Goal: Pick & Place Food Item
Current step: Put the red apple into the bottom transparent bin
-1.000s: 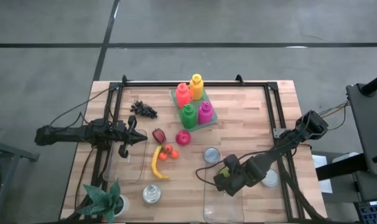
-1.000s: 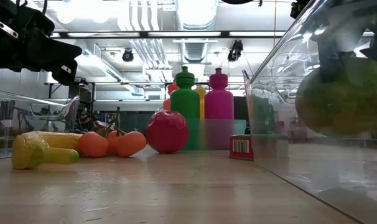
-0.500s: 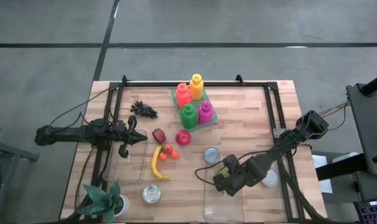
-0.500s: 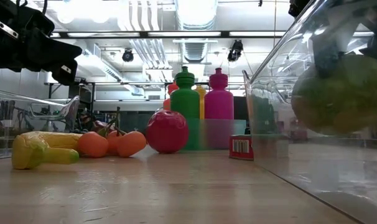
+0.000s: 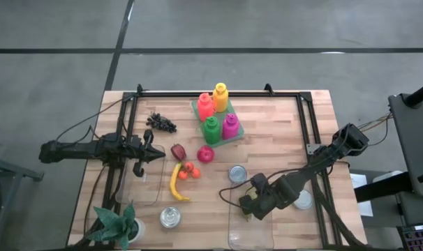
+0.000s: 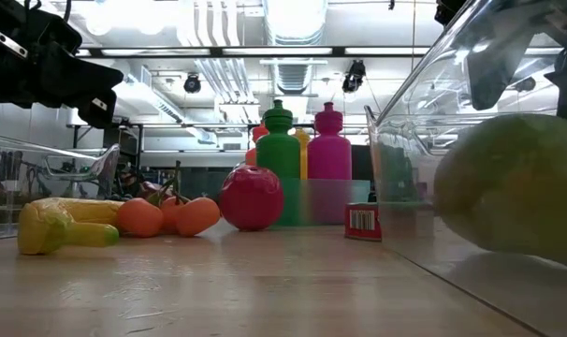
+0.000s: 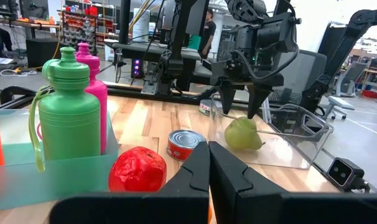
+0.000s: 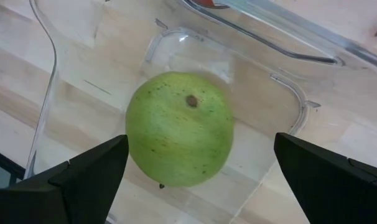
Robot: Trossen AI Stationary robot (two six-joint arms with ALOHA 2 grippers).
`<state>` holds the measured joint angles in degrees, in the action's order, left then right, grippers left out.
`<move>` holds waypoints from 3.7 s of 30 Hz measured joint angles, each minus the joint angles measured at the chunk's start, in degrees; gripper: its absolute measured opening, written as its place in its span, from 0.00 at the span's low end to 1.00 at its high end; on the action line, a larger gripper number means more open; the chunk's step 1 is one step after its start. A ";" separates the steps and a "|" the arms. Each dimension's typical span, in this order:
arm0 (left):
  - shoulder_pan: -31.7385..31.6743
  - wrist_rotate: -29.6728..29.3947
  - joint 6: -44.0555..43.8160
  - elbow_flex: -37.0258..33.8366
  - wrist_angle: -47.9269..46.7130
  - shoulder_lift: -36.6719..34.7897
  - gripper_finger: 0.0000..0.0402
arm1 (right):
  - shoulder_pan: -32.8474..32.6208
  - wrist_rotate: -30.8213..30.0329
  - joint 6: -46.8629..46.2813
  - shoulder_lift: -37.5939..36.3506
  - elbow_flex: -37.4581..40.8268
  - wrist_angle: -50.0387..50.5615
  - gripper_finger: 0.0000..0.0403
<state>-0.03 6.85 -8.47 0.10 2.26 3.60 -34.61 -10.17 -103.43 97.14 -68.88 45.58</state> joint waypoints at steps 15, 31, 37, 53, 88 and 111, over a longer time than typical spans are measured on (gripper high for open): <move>0.02 -0.01 0.00 0.01 0.00 0.00 0.00 | 0.01 -9.33 4.31 -3.34 -3.59 -0.06 0.99; 0.02 -0.02 0.00 0.02 0.01 0.37 0.00 | 2.03 -35.55 37.75 -6.14 -14.03 0.02 0.99; 0.01 -0.01 0.00 0.00 0.01 0.37 0.00 | 3.46 -41.03 56.76 -6.14 -20.57 -0.13 0.99; 0.02 -0.01 0.00 0.01 0.01 0.37 0.00 | 9.16 -40.61 67.15 -6.14 -23.96 0.02 0.99; 0.00 -0.01 0.00 -0.01 0.01 0.37 0.00 | 11.73 -40.41 67.90 -6.12 -23.58 0.50 0.99; 0.00 0.01 0.00 0.01 0.01 0.37 0.00 | 14.51 -29.22 66.84 -5.51 -21.85 -6.07 0.99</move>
<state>-0.03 6.85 -8.47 0.11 2.26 3.97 -20.10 -39.40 -36.59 91.63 -90.74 39.51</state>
